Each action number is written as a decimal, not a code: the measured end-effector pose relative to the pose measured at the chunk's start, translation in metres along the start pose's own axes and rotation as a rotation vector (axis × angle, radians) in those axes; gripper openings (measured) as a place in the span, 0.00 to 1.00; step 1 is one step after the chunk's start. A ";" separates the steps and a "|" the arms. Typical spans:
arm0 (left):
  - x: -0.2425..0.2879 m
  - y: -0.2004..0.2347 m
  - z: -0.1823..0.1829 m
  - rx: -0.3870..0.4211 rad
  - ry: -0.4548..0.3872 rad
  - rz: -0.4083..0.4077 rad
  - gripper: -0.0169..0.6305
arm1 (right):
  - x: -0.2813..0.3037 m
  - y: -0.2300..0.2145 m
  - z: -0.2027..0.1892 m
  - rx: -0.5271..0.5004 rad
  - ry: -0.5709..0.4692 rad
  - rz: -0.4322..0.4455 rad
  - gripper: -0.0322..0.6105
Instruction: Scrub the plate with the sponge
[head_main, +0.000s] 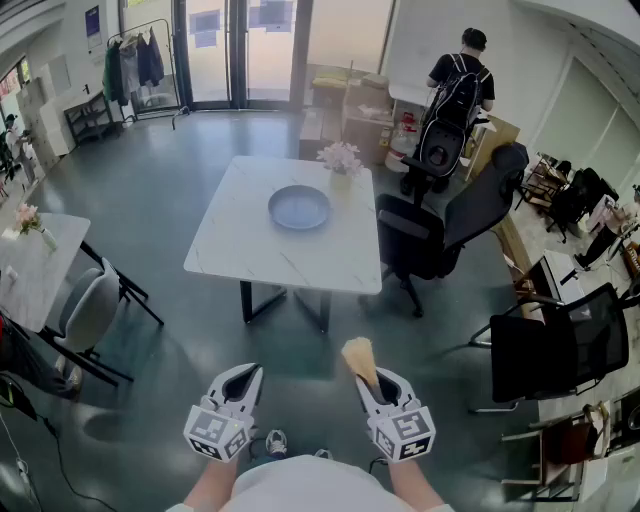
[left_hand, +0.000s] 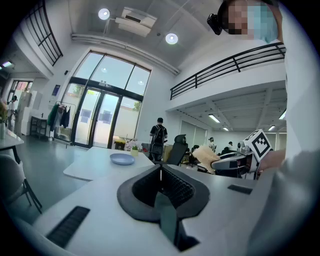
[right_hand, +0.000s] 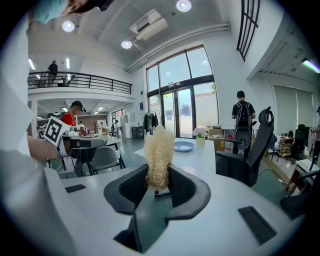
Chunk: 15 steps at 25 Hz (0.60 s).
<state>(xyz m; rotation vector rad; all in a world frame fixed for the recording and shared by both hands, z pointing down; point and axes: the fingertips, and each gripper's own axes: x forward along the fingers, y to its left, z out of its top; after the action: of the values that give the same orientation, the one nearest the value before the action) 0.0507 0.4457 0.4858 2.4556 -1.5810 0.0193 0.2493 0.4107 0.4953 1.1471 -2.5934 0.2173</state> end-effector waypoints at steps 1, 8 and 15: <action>-0.001 0.001 0.000 -0.001 0.000 0.000 0.08 | 0.000 0.002 0.000 -0.001 0.000 0.000 0.24; -0.002 0.012 0.003 -0.005 0.000 -0.002 0.08 | 0.008 0.005 0.006 0.017 -0.008 -0.002 0.24; 0.000 0.022 0.002 -0.008 -0.001 -0.011 0.08 | 0.017 0.011 0.006 0.052 -0.022 0.004 0.24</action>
<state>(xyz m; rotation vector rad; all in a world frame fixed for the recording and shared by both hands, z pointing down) 0.0303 0.4361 0.4874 2.4586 -1.5643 0.0098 0.2287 0.4044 0.4947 1.1684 -2.6238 0.2758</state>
